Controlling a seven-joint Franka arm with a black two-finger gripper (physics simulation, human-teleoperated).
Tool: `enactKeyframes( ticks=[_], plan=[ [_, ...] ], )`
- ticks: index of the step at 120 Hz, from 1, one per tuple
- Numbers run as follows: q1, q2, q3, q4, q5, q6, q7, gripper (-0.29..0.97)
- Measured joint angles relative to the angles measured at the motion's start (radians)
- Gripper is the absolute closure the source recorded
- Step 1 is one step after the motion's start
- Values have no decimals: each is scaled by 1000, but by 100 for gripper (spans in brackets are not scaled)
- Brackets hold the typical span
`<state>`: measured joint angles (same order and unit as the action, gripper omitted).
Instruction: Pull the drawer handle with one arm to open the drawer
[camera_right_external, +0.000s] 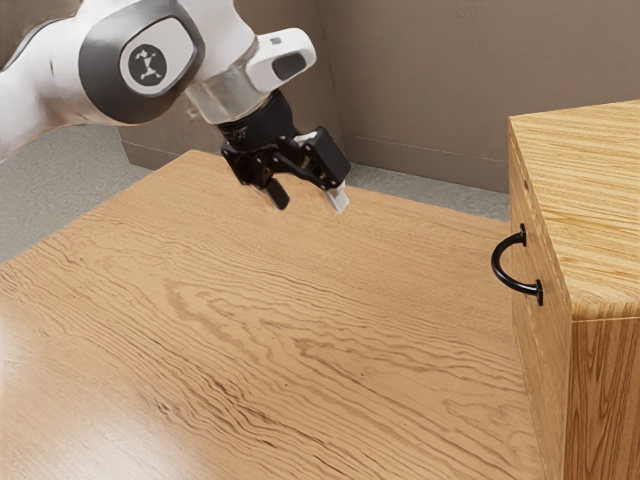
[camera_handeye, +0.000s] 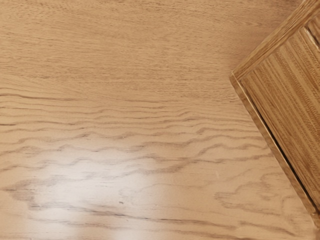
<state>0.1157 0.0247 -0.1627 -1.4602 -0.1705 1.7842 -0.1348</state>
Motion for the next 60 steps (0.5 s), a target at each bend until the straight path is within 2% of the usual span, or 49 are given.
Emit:
enactKeyframes(
  ticks=[26,43,60],
  plan=[
    [-62,35,-22,-93,-161,270,-50,0],
    [-90,32,-25,-170,-209,375,-74,0],
    [-73,8,-22,-226,-243,441,-94,0]
  ],
)
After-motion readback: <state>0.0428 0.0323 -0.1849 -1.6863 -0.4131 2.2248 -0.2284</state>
